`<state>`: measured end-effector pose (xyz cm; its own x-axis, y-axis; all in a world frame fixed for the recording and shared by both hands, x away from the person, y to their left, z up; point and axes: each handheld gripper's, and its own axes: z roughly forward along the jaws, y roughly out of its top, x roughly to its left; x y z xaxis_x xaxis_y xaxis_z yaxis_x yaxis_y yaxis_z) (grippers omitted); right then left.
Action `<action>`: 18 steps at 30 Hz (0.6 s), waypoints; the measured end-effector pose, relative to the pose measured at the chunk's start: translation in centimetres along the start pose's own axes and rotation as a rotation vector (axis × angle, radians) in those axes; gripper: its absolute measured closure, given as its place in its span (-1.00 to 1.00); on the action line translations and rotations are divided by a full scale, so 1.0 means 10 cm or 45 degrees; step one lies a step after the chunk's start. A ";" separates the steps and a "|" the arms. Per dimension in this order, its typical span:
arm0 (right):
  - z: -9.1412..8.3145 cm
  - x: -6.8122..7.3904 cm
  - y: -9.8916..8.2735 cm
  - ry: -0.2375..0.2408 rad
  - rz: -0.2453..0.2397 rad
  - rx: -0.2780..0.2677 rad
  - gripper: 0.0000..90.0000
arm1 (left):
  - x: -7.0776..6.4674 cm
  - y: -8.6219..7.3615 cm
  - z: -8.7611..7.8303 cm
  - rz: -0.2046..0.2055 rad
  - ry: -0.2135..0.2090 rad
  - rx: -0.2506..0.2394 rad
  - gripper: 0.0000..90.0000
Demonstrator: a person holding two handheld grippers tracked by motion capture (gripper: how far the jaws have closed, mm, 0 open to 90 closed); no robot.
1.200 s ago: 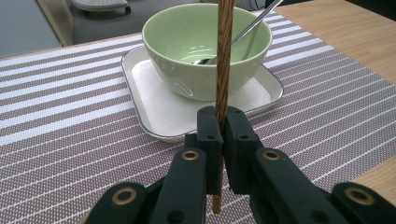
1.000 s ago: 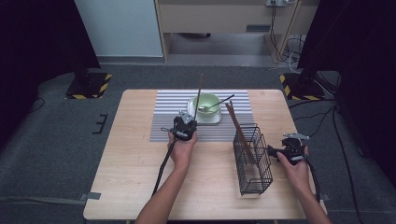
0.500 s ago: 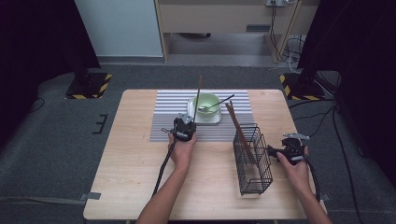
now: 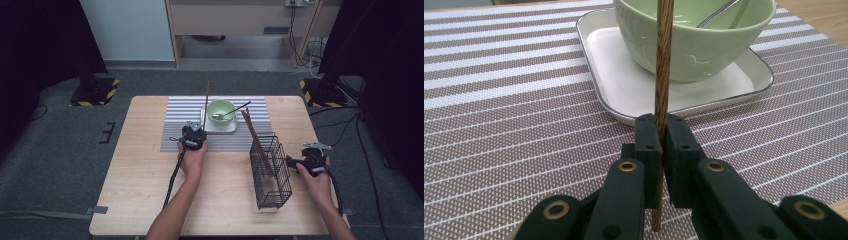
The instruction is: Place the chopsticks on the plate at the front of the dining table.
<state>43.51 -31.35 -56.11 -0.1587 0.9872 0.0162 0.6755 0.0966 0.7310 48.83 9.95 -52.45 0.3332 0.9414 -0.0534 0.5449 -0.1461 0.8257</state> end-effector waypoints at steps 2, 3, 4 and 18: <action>0.00 0.00 0.00 0.000 0.000 0.000 -0.89 | 0.00 -0.01 0.00 -0.002 0.000 -0.002 0.90; 0.00 0.00 0.00 0.000 0.000 0.000 -0.89 | 0.01 -0.01 0.00 -0.005 0.000 -0.001 0.90; 0.00 0.00 0.00 0.000 0.000 0.000 -0.89 | 0.01 -0.01 0.00 -0.003 0.001 -0.001 0.90; 0.00 0.00 0.00 0.001 0.000 0.000 -0.89 | 0.03 0.00 -0.04 0.018 0.003 -0.006 0.90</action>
<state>43.51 -31.35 -56.11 -0.1597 0.9870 0.0168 0.6757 0.0969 0.7308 48.63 10.39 -52.19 0.3388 0.9400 -0.0404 0.5368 -0.1578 0.8288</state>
